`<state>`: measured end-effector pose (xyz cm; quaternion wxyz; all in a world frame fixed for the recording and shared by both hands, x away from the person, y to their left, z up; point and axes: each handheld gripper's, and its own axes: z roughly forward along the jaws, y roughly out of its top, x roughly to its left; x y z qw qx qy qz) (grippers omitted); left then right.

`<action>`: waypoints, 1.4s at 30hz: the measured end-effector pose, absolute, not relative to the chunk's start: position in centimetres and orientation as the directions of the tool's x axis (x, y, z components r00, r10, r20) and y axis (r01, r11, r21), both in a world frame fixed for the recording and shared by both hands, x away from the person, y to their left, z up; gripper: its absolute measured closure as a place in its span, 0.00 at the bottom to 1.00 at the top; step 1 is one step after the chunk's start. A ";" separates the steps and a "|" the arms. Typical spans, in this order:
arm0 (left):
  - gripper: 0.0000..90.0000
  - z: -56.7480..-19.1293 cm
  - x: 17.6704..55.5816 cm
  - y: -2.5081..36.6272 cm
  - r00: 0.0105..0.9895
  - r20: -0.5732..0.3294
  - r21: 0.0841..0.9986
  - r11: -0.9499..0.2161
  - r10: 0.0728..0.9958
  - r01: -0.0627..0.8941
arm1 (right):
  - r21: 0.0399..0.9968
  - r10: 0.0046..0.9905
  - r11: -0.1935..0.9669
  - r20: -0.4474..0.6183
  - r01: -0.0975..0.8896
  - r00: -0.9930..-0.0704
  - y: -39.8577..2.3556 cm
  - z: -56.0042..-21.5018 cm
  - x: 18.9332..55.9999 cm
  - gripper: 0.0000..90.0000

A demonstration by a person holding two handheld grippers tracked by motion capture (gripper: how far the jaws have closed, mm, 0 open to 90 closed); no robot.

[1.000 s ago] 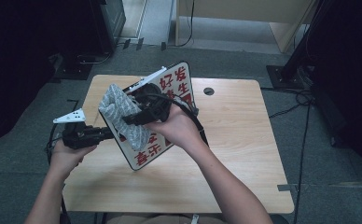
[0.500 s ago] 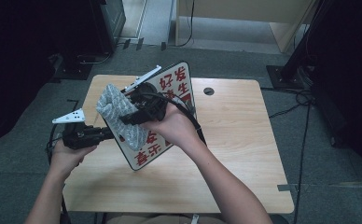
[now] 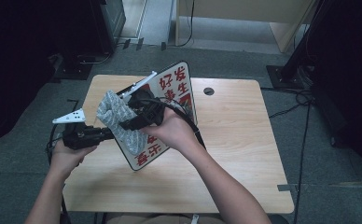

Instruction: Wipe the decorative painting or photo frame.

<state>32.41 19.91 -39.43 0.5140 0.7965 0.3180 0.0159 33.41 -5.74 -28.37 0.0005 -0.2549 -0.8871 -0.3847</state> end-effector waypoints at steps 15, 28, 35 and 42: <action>0.83 -39.4 32.4 19.9 0.795 -0.303 0.829 -0.268 0.525 0.492 | 0.662 0.446 0.591 0.207 0.460 -0.871 -5.8 -30.1 33.2 0.68; 0.84 -39.4 32.3 19.7 0.795 -0.304 0.828 -0.268 0.524 0.493 | 0.649 0.450 0.592 0.225 0.477 -0.864 -6.1 -31.5 33.1 0.68; 0.83 -39.4 32.3 19.8 0.795 -0.306 0.827 -0.268 0.524 0.494 | 0.644 0.448 0.596 0.229 0.480 -0.864 -6.2 -32.2 33.0 0.68; 0.83 -39.4 32.3 19.8 0.796 -0.305 0.827 -0.268 0.523 0.494 | 0.638 0.448 0.601 0.230 0.482 -0.864 -6.3 -32.9 32.8 0.68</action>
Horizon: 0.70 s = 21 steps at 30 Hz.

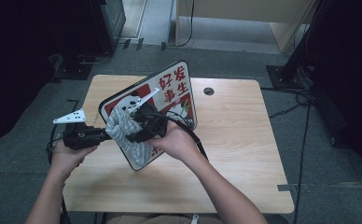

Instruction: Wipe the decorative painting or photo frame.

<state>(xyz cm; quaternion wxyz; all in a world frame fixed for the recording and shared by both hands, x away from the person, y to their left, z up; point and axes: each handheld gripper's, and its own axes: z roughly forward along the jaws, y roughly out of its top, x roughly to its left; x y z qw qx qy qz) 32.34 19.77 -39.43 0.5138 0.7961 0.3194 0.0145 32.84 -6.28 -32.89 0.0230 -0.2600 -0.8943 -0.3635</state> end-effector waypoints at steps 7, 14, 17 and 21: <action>0.83 -39.4 32.4 19.8 0.794 -0.306 0.826 -0.269 0.524 0.496 | 0.633 0.448 0.603 0.234 0.485 -0.863 -6.3 -33.5 32.7 0.68; 0.83 -39.4 32.4 19.8 0.795 -0.306 0.826 -0.269 0.525 0.496 | 0.634 0.445 0.606 0.230 0.480 -0.865 -6.4 -34.0 32.6 0.68; 0.83 -39.5 32.4 19.8 0.794 -0.306 0.826 -0.268 0.525 0.496 | 0.633 0.445 0.606 0.232 0.481 -0.865 -6.5 -34.3 32.6 0.68; 0.83 -39.5 32.4 19.8 0.794 -0.307 0.826 -0.267 0.525 0.496 | 0.628 0.447 0.608 0.235 0.486 -0.863 -6.6 -34.7 32.5 0.68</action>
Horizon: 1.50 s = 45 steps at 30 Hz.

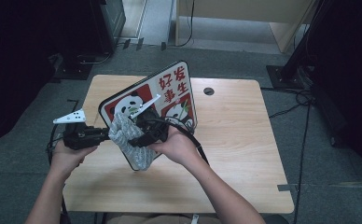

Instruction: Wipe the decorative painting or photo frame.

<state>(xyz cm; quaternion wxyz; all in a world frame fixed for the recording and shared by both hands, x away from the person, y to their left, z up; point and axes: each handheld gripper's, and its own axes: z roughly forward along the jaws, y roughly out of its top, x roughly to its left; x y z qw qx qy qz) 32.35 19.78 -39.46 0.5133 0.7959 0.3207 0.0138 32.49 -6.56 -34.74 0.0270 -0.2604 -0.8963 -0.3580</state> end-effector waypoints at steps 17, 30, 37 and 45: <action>0.83 -39.5 32.4 19.8 0.796 -0.304 0.826 -0.271 0.524 0.494 | 0.616 0.435 0.635 0.213 0.465 -0.875 -7.0 -37.3 32.0 0.67; 0.83 -39.5 32.4 19.7 0.795 -0.304 0.825 -0.272 0.526 0.495 | 0.615 0.435 0.628 0.231 0.477 -0.870 -7.4 -39.2 31.8 0.67; 0.83 -39.6 32.3 19.7 0.795 -0.302 0.825 -0.274 0.526 0.494 | 0.615 0.435 0.624 0.240 0.482 -0.868 -7.8 -40.4 31.6 0.67; 0.83 -39.6 32.4 19.6 0.797 -0.299 0.824 -0.278 0.525 0.493 | 0.604 0.439 0.628 0.246 0.491 -0.864 -8.0 -41.9 31.2 0.67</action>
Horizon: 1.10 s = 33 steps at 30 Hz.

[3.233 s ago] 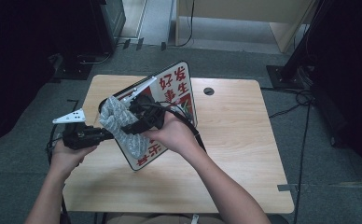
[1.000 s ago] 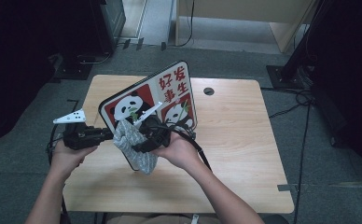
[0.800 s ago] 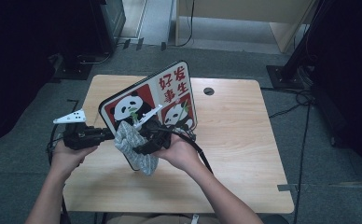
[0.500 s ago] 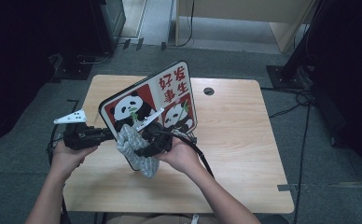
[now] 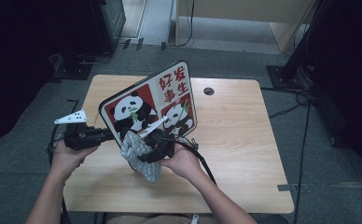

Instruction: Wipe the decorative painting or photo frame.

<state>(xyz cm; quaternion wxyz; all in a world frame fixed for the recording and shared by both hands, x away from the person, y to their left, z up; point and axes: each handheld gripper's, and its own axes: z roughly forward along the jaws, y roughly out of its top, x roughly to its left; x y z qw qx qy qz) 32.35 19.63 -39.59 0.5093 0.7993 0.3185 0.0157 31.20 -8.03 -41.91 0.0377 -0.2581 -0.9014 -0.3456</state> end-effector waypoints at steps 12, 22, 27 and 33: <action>0.83 -39.6 32.3 19.5 0.796 -0.298 0.822 -0.282 0.528 0.494 | 0.609 0.432 0.624 0.253 0.490 -0.866 -8.4 -44.0 30.7 0.67; 0.82 -39.7 32.3 19.5 0.798 -0.295 0.824 -0.282 0.526 0.491 | 0.574 0.443 0.636 0.275 0.515 -0.853 -8.7 -46.1 30.4 0.67; 0.82 -39.7 32.3 19.5 0.797 -0.296 0.824 -0.282 0.527 0.492 | 0.564 0.446 0.640 0.280 0.522 -0.850 -8.9 -46.7 30.3 0.67; 0.81 -39.7 32.3 19.6 0.797 -0.294 0.823 -0.285 0.527 0.492 | 0.559 0.446 0.639 0.290 0.528 -0.847 -9.0 -47.2 30.3 0.67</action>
